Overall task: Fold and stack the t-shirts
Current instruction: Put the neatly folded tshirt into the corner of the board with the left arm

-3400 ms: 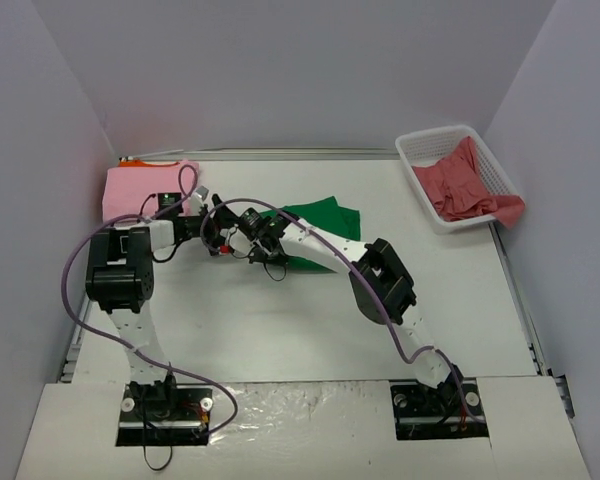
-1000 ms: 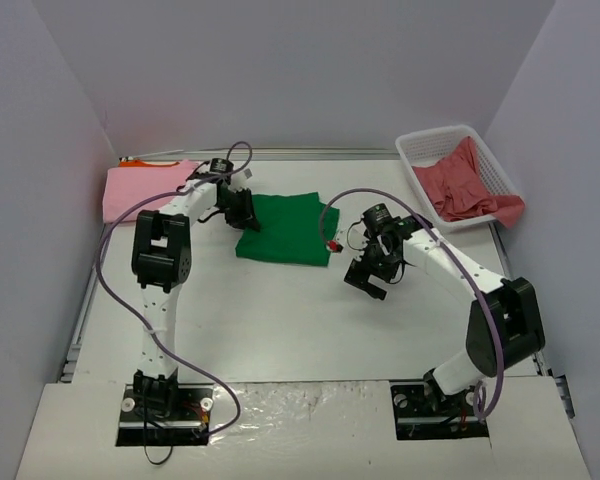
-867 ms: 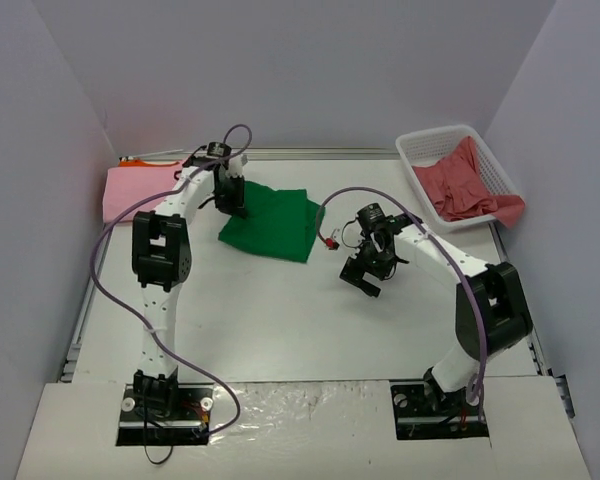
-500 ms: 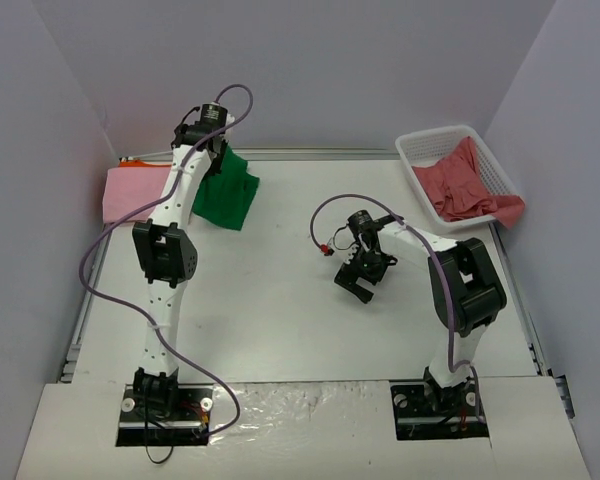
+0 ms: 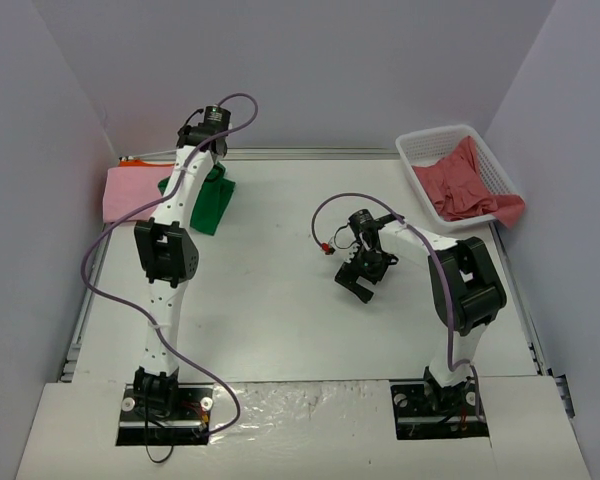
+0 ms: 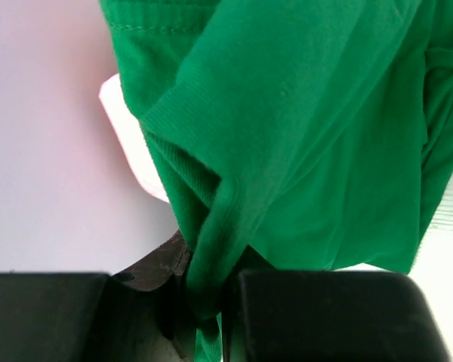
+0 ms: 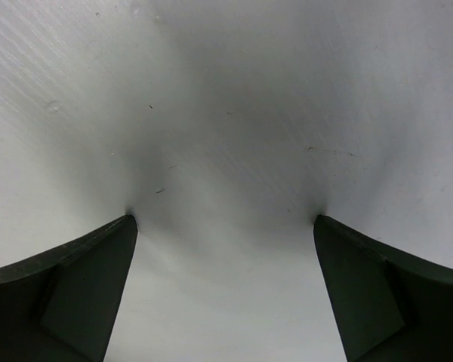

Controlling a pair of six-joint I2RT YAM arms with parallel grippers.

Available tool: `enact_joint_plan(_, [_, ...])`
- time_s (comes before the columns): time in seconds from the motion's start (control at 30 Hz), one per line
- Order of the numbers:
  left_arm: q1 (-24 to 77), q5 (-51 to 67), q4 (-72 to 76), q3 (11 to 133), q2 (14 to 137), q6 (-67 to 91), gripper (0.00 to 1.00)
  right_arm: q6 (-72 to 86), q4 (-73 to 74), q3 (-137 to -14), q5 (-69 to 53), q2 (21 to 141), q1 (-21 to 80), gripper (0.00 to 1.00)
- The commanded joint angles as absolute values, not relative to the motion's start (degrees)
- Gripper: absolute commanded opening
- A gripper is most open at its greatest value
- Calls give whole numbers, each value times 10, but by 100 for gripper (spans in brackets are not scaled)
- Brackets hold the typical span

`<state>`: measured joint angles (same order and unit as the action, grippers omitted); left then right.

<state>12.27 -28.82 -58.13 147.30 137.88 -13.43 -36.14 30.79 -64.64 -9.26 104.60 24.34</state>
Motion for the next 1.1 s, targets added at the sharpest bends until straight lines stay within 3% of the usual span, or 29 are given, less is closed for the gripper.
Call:
enact_joint_plan(0.0, [118,-343,-571,1499,1330,-163,2,-360,320,-642,-83,1070,241,100])
enact_joint_plan(0.27, [118,-342,-572,1539,1325,-166,2,-360,320,-640,-78,1078,241,100])
enact_joint_plan(0.47, [108,-248,-600,1545,1300,-113,2,-360,319,-641,-73,1086,241,100])
enact_joint_plan(1.07, [64,-237,-587,1546,1274,-84,2,-359,320,-636,-71,1099,241,100])
